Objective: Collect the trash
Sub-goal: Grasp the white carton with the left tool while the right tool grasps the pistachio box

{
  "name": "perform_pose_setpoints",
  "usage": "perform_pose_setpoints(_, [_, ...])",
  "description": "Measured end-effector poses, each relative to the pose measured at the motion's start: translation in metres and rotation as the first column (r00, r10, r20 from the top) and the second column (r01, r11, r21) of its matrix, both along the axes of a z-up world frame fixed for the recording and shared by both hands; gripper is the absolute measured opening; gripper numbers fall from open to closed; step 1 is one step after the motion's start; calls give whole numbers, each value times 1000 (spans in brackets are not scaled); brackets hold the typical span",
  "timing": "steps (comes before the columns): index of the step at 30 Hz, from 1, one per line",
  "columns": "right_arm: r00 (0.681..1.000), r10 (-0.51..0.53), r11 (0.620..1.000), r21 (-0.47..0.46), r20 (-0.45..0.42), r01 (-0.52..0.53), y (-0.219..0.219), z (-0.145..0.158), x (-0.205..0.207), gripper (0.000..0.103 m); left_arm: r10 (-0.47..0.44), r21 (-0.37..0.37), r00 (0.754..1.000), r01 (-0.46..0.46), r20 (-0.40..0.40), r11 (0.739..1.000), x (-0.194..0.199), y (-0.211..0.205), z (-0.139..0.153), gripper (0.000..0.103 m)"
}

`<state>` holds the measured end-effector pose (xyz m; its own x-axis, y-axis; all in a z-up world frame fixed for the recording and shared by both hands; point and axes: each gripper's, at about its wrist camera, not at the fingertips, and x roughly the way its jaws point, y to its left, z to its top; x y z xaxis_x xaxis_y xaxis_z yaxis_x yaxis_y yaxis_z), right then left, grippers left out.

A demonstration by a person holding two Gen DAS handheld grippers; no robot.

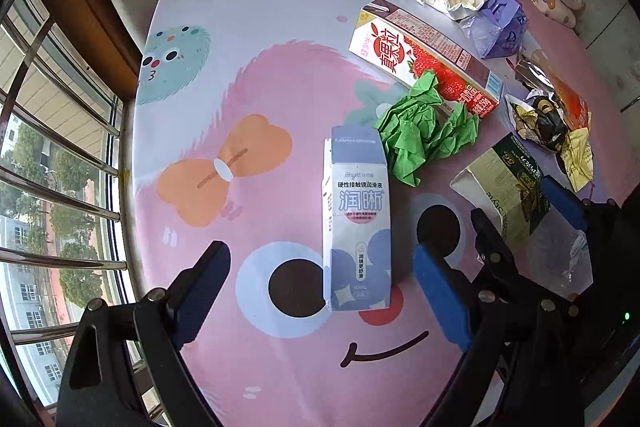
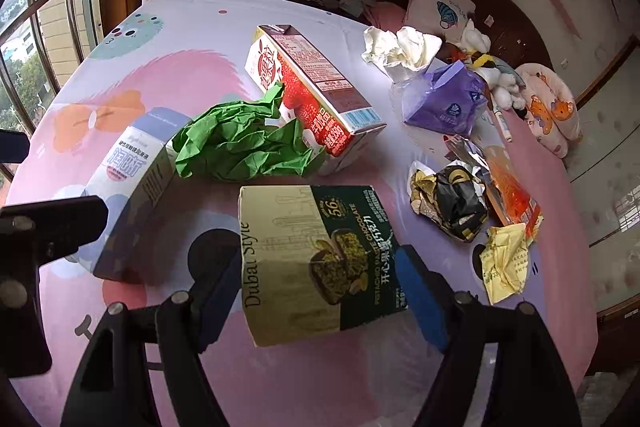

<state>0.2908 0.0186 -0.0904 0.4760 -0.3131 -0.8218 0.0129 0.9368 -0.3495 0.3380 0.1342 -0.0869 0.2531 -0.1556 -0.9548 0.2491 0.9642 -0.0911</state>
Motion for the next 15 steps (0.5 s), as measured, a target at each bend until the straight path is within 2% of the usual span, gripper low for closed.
perform_pose_setpoints(2, [1000,-26,999,-22,5,26,-4,1,3,54,-15,0,1000,15,-16,1000,6,-5,-7,92])
perform_pose_setpoints(3, [999,-35,999,-31,7,35,-6,2,4,51,-22,-1,999,22,-27,1000,8,-7,-12,92])
perform_pose_setpoints(5, [998,-57,998,-28,7,58,-12,5,8,28,-34,-1,998,34,-46,999,13,-11,-19,91])
perform_pose_setpoints(7, [996,-83,996,-9,12,83,-20,12,10,19,-48,-2,997,48,-65,999,17,-15,-25,82])
perform_pose_setpoints(9, [994,-109,994,14,26,109,-29,20,12,15,-65,-13,992,64,-104,998,21,-18,-33,60])
perform_pose_setpoints(10, [992,-122,992,22,36,121,-34,26,12,12,-69,-19,989,67,-127,998,23,-19,-37,54])
perform_pose_setpoints(11, [990,-135,991,33,44,133,-38,32,12,9,-68,-17,989,66,-135,998,24,-19,-39,47])
perform_pose_setpoints(12, [988,-147,988,51,55,144,-44,38,12,8,-69,-20,990,67,-124,998,24,-20,-38,35])
perform_pose_setpoints(15, [981,-176,979,120,78,166,-59,57,10,3,-82,-41,988,77,-133,996,26,-27,-39,33])
